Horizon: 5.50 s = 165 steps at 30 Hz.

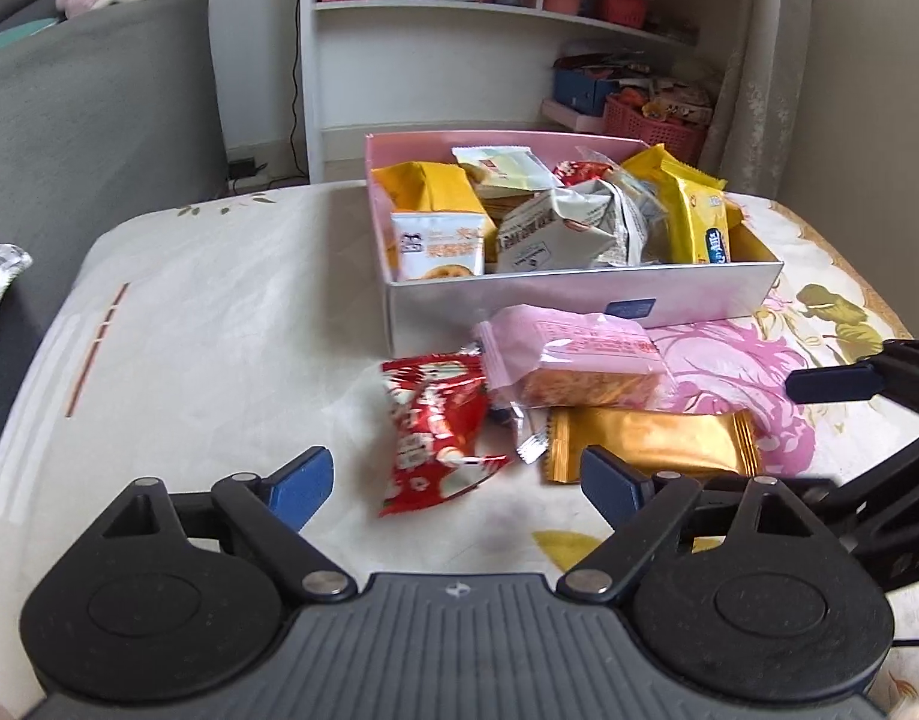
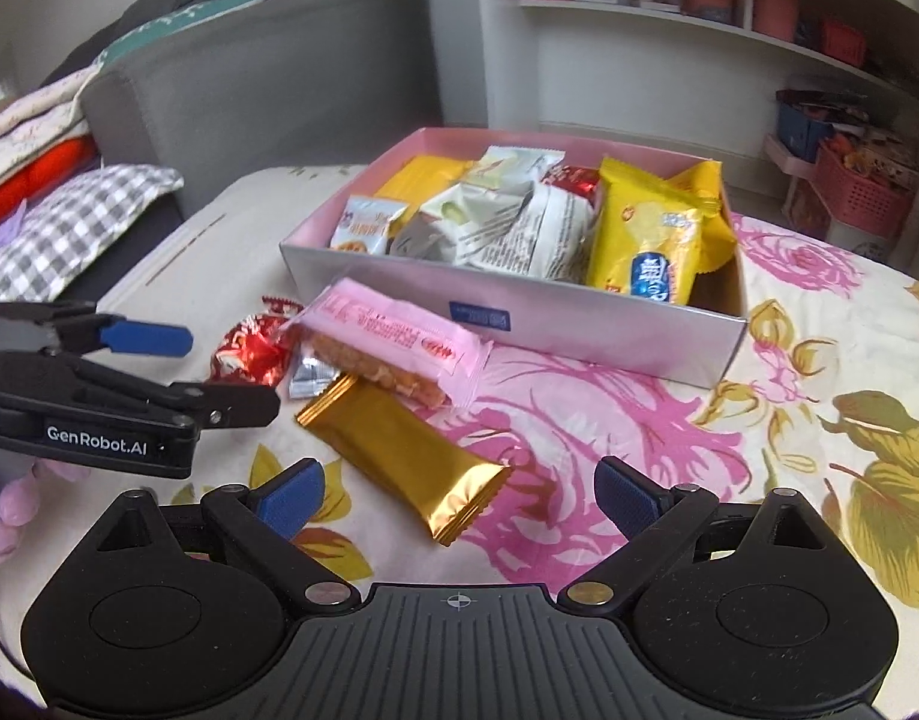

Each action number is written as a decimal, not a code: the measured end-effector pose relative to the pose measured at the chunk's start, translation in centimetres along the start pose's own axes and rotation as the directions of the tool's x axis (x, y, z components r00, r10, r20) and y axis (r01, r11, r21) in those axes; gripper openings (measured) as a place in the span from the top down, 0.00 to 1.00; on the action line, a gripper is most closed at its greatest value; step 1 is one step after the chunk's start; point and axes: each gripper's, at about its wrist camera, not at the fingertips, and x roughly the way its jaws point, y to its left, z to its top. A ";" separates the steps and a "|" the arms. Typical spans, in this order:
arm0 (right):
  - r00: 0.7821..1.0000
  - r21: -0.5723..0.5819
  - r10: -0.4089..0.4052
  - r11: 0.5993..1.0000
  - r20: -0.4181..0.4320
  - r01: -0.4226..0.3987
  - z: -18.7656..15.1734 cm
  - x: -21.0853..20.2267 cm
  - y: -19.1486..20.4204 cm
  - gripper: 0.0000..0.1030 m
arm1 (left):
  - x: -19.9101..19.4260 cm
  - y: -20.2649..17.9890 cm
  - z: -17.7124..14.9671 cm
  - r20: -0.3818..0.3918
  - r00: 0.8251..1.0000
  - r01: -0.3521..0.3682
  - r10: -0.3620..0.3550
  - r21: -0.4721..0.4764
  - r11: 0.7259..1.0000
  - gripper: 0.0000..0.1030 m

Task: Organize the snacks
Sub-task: 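Close left gripper on red candy packet while right gripper closes on gold bar packet, then carry red candy with left gripper and gold bar with right gripper into box, then open both grippers to drop red candy and gold bar into box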

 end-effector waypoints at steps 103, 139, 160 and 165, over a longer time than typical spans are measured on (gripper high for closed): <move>0.968 0.364 0.026 0.924 0.249 -0.119 7.9 -0.8 -6.2 0.74 | -0.9 2.4 6.3 0.064 0.998 0.025 -0.015 -0.158 0.987 0.66; 0.941 0.475 -0.014 0.865 0.338 -0.158 10.2 3.8 -12.2 0.68 | 6.1 -1.6 11.3 0.139 0.990 -0.007 0.020 -0.099 0.995 0.47; 0.962 0.383 -0.033 0.921 0.272 -0.077 9.8 -1.3 -7.9 0.19 | 1.4 0.0 9.0 0.114 0.992 -0.032 0.048 -0.135 0.990 0.07; 0.966 0.370 -0.045 0.927 0.253 -0.053 9.0 -2.6 -6.6 0.11 | -0.1 0.9 7.7 0.111 0.992 -0.036 0.055 -0.164 0.986 0.03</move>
